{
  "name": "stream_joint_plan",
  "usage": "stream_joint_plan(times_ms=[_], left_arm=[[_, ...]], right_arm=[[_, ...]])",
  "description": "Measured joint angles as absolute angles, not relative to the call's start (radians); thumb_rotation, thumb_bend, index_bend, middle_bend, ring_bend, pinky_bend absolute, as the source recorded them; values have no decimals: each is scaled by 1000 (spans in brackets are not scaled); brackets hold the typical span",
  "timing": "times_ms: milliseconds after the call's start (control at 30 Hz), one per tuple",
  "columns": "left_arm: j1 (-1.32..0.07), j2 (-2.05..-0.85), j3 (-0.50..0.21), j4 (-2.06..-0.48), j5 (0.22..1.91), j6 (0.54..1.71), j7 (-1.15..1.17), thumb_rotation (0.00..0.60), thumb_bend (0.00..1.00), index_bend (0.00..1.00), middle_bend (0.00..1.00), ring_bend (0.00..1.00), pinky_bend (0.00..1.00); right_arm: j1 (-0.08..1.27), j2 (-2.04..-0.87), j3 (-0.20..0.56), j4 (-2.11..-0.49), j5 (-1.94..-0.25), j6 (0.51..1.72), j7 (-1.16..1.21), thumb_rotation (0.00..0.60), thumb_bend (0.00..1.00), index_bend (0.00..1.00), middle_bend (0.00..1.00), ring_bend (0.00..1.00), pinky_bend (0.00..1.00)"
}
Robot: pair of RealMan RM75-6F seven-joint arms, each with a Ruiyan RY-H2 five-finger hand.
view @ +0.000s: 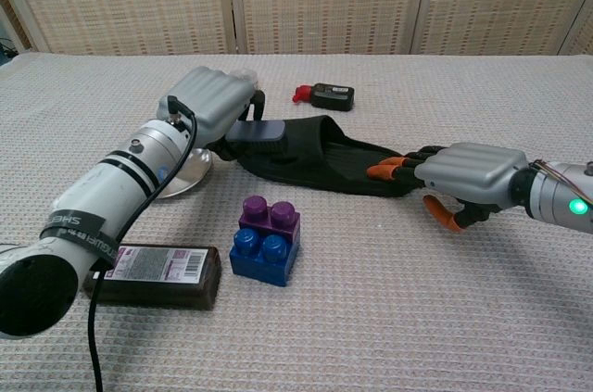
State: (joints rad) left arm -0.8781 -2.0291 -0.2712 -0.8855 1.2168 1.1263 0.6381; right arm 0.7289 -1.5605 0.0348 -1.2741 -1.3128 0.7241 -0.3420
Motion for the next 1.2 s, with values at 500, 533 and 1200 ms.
stream_joint_plan(times_ms=[500,533,1200], left_arm=[[-865,-2016,-256,-961,1252,1148,613,600,372,525,528,909,1000],[-865,-2019,-255,-964,1254,1149,610,600,372,524,527,909,1000],[-864,-2042,-262,-866,1252,1137,614,600,375,524,526,907,1000]], right_arm=[[739,-1565,23,-1264,-1298,713,-341,600,799,0,0,0,0],[739,-1565,23,-1265,-1297,713,-341,600,798,0,0,0,0],[745,-1539,13,-1304,-1267,713,-369,600,798,0,0,0,0]])
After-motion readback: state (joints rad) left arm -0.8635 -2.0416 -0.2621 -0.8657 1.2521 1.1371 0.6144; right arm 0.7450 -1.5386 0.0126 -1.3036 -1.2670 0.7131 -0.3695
